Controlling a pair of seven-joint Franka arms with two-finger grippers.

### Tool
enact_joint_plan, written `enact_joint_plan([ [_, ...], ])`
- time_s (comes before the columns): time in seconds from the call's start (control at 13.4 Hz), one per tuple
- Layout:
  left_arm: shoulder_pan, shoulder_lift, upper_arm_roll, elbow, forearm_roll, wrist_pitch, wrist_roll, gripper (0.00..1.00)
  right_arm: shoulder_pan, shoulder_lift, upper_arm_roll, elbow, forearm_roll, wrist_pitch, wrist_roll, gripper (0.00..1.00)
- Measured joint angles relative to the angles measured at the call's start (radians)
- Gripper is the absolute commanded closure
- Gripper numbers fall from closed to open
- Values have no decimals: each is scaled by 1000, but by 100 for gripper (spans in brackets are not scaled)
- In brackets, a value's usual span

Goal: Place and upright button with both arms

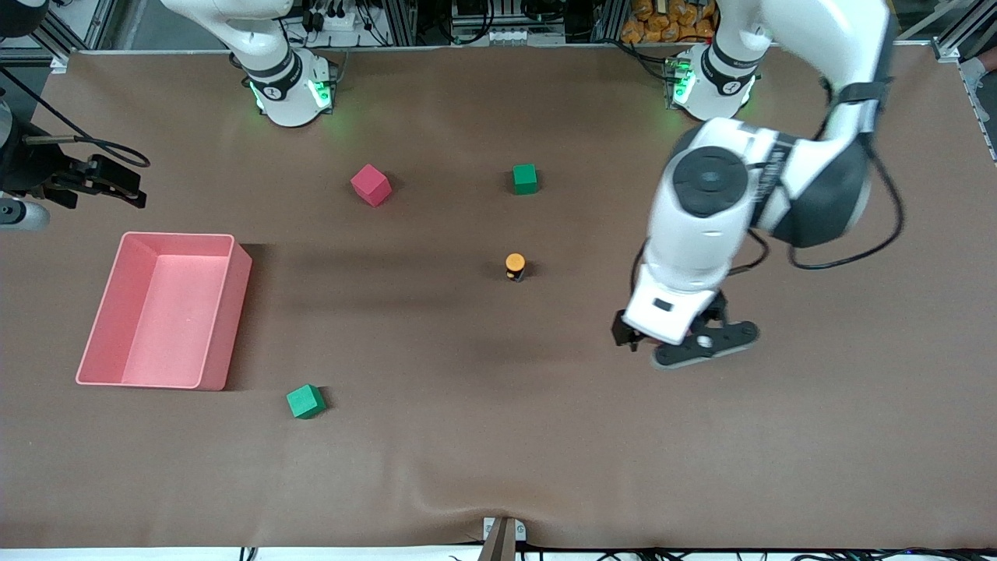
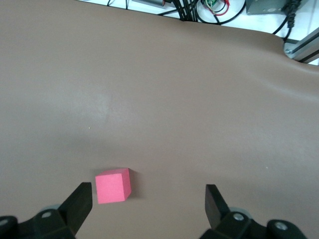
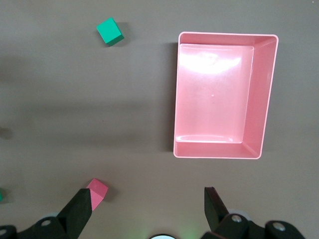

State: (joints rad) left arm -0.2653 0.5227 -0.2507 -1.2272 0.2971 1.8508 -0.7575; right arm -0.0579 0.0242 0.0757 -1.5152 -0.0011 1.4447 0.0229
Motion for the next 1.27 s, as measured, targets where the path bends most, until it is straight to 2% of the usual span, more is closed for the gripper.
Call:
enact_joint_plan([
  [0.22, 138, -42, -87, 0, -56, -82, 123, 0, 1, 0, 1, 0, 0, 0, 0, 0],
  [0.6, 293, -177, -89, -4, -162, -274, 418, 0, 0, 0, 0, 7, 0, 0, 0, 0],
  [0.75, 321, -222, -49, -8, -195, -340, 482, 0, 0, 0, 0, 9, 0, 0, 0, 0],
  [0.9, 318, -271, 19, -24, -261, -386, 510, 0, 0, 0, 0, 11, 0, 0, 0, 0],
  [1.12, 306, -380, 150, -107, -342, -401, 587, 0, 0, 0, -1, 12, 0, 0, 0, 0],
  [1.27, 299, -462, 205, -191, -353, -408, 633, 0, 0, 0, -1, 12, 0, 0, 0, 0],
])
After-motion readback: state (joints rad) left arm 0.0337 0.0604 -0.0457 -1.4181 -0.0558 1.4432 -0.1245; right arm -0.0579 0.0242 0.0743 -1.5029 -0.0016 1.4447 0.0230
